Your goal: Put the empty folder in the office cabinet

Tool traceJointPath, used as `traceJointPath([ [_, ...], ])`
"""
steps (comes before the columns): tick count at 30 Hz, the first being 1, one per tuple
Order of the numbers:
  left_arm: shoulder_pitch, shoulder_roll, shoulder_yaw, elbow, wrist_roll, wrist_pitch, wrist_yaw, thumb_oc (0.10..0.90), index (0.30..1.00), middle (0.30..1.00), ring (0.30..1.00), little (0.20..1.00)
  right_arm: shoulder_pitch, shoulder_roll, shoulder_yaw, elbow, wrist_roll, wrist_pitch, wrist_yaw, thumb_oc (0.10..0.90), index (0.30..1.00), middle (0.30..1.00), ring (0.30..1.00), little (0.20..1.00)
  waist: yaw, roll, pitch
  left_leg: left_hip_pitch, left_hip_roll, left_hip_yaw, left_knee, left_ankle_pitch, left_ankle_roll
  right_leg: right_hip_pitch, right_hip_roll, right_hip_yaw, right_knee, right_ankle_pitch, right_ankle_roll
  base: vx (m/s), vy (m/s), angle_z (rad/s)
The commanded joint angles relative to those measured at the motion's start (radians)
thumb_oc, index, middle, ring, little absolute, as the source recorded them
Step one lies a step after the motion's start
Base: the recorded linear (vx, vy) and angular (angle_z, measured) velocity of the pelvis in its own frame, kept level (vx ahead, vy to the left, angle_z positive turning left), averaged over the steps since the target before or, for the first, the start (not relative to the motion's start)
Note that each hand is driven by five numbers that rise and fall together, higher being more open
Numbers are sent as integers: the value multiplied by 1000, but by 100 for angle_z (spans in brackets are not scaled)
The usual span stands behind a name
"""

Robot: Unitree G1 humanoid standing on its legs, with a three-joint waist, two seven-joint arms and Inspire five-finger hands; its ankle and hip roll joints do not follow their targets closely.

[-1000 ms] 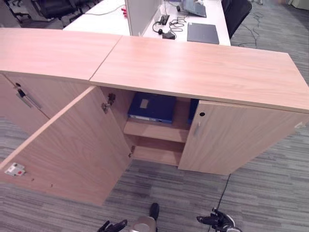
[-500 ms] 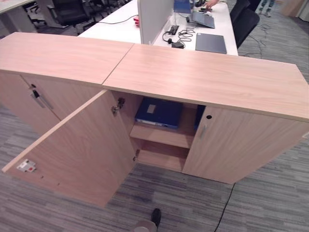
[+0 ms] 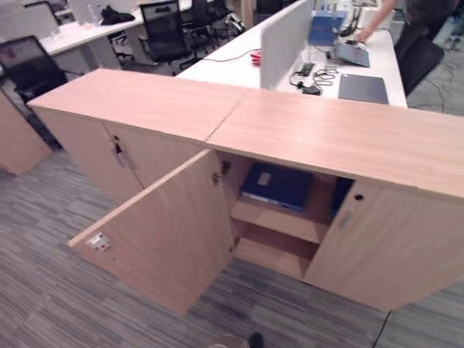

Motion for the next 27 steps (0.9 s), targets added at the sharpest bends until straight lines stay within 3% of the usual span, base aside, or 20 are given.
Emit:
traceJointPath([
  [1,-2,33,-21,-46,11,-45,10,800,900,900,900,900,-16,62,26,-55,3,-20,-1,800,900,900,900,900,-20,10,66,121,54,-116,-153,-23,-110,-12,213,166,-386,64,1,36,-216,133],
  [3,-28,33,-72,-63,42,-58,11,800,900,900,900,900,-14,67,39,-70,26,-32,4,800,900,900,900,900,-50,-15,72,126,31,-193,-158,-27,-126,-1,289,287,-515,63,21,75,-195,135],
  [5,-41,25,-89,-68,49,-60,12,800,900,900,900,900,-22,70,35,-66,27,-35,-5,800,900,900,900,900,-54,-20,65,123,30,-204,-160,-30,-133,17,290,303,-559,89,35,134,-178,315],
  [6,-48,18,-112,-78,57,-58,10,800,900,900,900,900,-10,86,57,-59,8,-24,5,800,900,900,900,900,-59,-35,46,132,53,-212,-180,-30,-147,61,287,242,-616,97,10,226,-314,259],
  [9,-48,19,-115,-80,61,-55,6,800,900,900,900,900,-5,88,67,-52,-1,-23,7,800,900,900,900,900,-63,-42,37,139,70,-217,-188,-31,-161,82,297,229,-658,102,4,109,-208,83],
  [14,-65,50,-150,-97,116,-63,15,800,900,900,900,900,23,85,79,-51,-22,-36,6,800,900,900,900,900,-75,-65,45,119,111,-226,-174,-34,-195,100,321,191,-687,88,-17,25,-181,-43],
  [15,-73,54,-158,-109,118,-68,20,800,900,900,900,900,28,75,69,-55,-25,-39,-1,800,900,900,900,900,-80,-69,58,81,113,-193,-137,-39,-200,96,312,181,-687,86,-15,-162,-94,6],
  [16,-98,96,-162,-150,162,-87,48,800,900,900,900,900,47,48,35,-51,-30,-45,-21,800,900,900,900,900,-107,-71,81,3,183,84,-52,-66,-188,103,288,147,-723,108,-11,-132,-38,33],
  [21,-119,196,-169,-152,279,-97,68,800,900,900,900,900,113,57,18,-31,-25,-51,-3,800,900,900,900,900,-134,-49,28,84,213,129,-189,-17,-195,130,306,161,-759,118,-12,61,14,10],
  [27,-190,328,-188,-166,373,-96,97,800,900,900,900,900,150,68,28,-51,-36,-60,13,800,900,900,900,900,-165,-34,4,129,210,167,-216,-21,-200,148,305,189,-775,129,-1,45,69,-31],
])
